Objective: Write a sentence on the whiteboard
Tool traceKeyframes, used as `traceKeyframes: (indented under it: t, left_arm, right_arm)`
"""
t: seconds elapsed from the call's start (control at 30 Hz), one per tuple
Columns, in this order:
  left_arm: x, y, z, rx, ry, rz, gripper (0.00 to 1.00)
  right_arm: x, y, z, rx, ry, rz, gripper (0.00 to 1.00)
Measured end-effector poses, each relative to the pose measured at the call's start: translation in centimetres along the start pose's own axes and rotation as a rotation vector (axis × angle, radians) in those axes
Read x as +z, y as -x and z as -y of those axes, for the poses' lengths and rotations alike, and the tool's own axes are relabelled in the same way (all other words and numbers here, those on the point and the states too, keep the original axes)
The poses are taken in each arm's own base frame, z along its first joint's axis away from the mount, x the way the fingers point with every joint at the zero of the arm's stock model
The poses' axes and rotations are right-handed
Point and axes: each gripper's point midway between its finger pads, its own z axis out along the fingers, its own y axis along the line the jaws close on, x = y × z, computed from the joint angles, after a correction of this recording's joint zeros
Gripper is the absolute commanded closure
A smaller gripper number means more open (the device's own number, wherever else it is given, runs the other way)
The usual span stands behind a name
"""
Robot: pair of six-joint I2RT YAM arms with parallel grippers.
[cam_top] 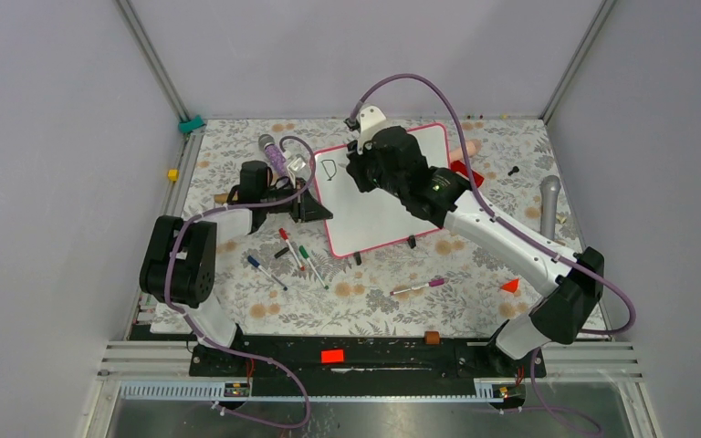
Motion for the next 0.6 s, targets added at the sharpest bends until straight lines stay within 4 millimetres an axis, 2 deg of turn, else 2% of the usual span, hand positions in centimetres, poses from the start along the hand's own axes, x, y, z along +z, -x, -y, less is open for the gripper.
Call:
traceKeyframes:
  t: [0.37,0.6]
  left_arm:
    - [-0.2,-0.3,-1.0,-0.013,0.027,-0.049,1.0]
    - [-0.5,-0.5,-0.7,-0.008,0.046,-0.03,1.0]
  right_arm:
    - [0.9,-0.7,0.6,0.018,-0.02,0.01,1.0]
    - [0.5,-5.1,1.9,-0.018,-0.054,-0.037,1.0]
